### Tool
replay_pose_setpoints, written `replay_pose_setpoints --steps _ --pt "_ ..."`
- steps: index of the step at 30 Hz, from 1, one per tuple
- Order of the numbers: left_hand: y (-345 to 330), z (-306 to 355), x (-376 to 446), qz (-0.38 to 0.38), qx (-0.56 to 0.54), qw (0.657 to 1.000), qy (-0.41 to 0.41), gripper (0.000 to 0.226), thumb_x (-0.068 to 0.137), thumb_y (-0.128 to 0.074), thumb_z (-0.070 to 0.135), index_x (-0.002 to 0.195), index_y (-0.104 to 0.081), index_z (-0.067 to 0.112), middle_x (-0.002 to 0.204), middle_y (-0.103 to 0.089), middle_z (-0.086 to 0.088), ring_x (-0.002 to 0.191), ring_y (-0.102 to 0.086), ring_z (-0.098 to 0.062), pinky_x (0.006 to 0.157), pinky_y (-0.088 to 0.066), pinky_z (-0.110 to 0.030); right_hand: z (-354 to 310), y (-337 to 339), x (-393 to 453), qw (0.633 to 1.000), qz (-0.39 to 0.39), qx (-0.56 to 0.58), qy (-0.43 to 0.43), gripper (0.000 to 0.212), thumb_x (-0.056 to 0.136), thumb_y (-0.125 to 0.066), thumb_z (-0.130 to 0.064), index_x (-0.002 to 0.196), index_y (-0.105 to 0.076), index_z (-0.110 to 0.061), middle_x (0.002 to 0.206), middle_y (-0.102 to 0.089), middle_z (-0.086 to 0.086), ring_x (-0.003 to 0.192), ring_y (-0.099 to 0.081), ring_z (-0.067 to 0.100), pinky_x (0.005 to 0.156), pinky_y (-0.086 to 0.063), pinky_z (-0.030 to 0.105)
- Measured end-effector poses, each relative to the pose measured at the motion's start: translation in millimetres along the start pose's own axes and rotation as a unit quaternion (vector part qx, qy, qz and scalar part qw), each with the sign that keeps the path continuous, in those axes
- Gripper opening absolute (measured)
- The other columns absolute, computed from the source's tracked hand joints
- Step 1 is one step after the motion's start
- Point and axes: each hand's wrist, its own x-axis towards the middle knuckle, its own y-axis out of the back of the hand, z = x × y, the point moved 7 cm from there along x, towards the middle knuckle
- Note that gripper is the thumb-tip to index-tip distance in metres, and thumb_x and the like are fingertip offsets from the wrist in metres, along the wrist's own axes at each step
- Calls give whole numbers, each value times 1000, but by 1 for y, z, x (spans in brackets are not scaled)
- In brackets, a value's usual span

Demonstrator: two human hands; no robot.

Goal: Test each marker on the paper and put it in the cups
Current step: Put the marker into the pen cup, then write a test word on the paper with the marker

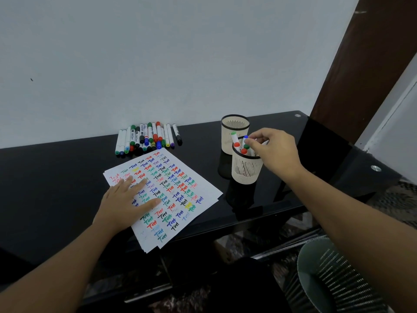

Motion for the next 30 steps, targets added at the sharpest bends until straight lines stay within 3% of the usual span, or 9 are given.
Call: replay_pose_setpoints --steps 5,9,13,18,25,30 --pt "1 1 -1 -1 -2 1000 1 118 58 -13 108 159 -13 47 171 -4 4 157 -2 -22 126 -4 -48 -10 -4 -1 999 2 -20 29 27 92 -73 -50 113 -75 -33 82 -66 -17 85 -63 5 84 -59 43" --pt "2 1 1 -10 -9 1000 4 120 56 -15 109 159 -15 48 171 -5 4 157 -3 -22 126 -5 -49 -33 -9 -6 995 30 -31 92 22 94 -67 -53 108 -72 -36 81 -63 -15 86 -62 5 91 -54 45" --pt "7 2 7 -39 -8 999 9 117 58 -25 108 158 -18 48 170 -7 2 156 -7 -25 125 -8 -51 -76 -26 -16 983 48 -11 177 17 99 -64 -43 105 -74 -30 78 -62 -14 84 -59 7 89 -48 44" --pt "19 -7 17 -55 8 998 -26 120 54 -28 109 157 -23 47 169 -14 1 155 -15 -24 125 -13 -51 -118 -84 -26 970 -10 10 243 20 102 -58 -38 110 -72 -26 82 -62 -14 80 -56 9 78 -49 39" --pt "16 -37 23 42 -24 999 -13 108 68 -21 103 156 -32 41 167 -23 5 153 -17 -21 124 -14 -52 -98 -194 -14 967 -218 1 134 32 105 -57 -34 136 -64 -26 106 -63 -3 99 -58 12 85 -50 33" --pt "14 -43 25 74 -52 996 -9 99 73 -28 100 152 -40 42 165 -28 6 152 -21 -19 124 -14 -49 -75 -239 24 969 -234 -18 76 38 107 -54 -32 144 -58 -29 131 -56 5 115 -59 21 91 -44 30"
